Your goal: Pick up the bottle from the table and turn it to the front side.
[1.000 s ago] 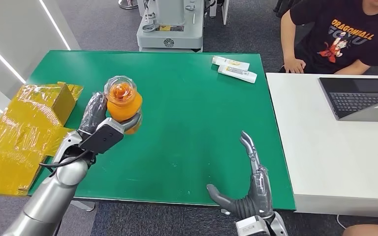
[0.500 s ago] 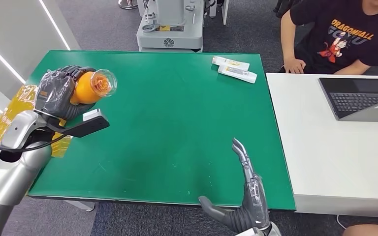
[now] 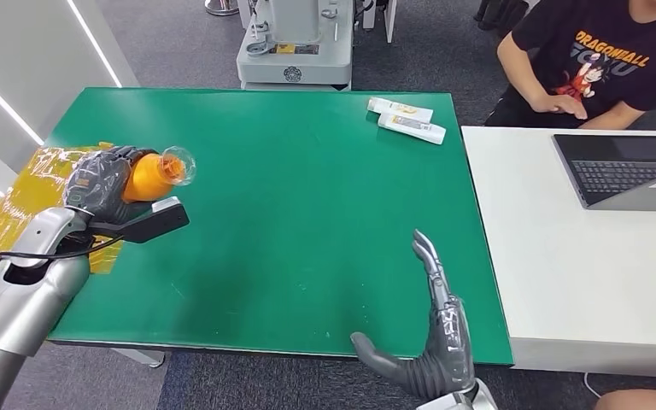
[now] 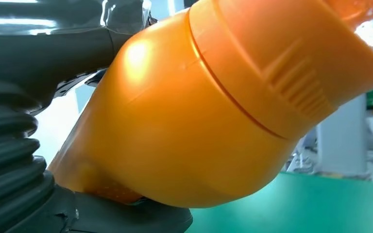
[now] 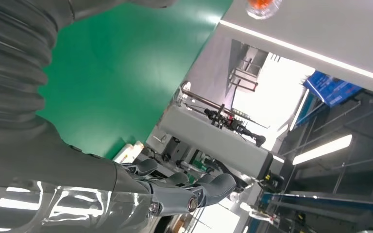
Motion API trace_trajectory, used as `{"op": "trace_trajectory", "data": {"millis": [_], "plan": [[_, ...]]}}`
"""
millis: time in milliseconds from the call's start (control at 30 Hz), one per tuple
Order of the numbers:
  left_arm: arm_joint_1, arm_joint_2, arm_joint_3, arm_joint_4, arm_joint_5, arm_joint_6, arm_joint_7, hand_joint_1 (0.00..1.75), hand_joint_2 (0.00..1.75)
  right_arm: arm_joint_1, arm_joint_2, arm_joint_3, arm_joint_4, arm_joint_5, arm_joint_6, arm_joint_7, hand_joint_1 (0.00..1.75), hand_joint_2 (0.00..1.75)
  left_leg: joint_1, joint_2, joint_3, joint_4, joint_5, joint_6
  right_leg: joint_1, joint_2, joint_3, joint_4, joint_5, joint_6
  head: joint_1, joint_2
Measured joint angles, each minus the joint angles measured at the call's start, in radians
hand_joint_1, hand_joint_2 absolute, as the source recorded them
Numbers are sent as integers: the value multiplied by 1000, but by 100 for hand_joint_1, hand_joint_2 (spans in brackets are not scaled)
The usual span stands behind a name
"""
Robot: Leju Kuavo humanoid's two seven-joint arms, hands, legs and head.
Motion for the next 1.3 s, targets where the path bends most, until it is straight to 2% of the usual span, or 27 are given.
{"op": "trace_trajectory", "data": {"millis": [267,633,900,1300], "plan": [[27,-62,11,134,-84,114,-17,175,175,-7,23,-18,-14,17,10,17,0,175,0,0,0,0,0,0,0,0,0,0,0,0,0,0],[87,-152,89,302,-120,280,-67,175,175,-1,24,-14,-14,1,-67,12,0,175,0,0,0,0,-1,-1,0,0,0,0,0,0,0,0],[103,-177,133,399,-146,355,-90,175,175,-3,24,-12,-12,-19,-66,13,0,175,0,0,0,0,-1,-1,0,0,0,0,0,0,0,0],[135,-197,164,457,-215,430,-123,175,175,-9,23,-10,12,-42,-61,-3,0,175,0,0,1,-1,-1,-1,0,0,1,0,0,0,0,0]]}}
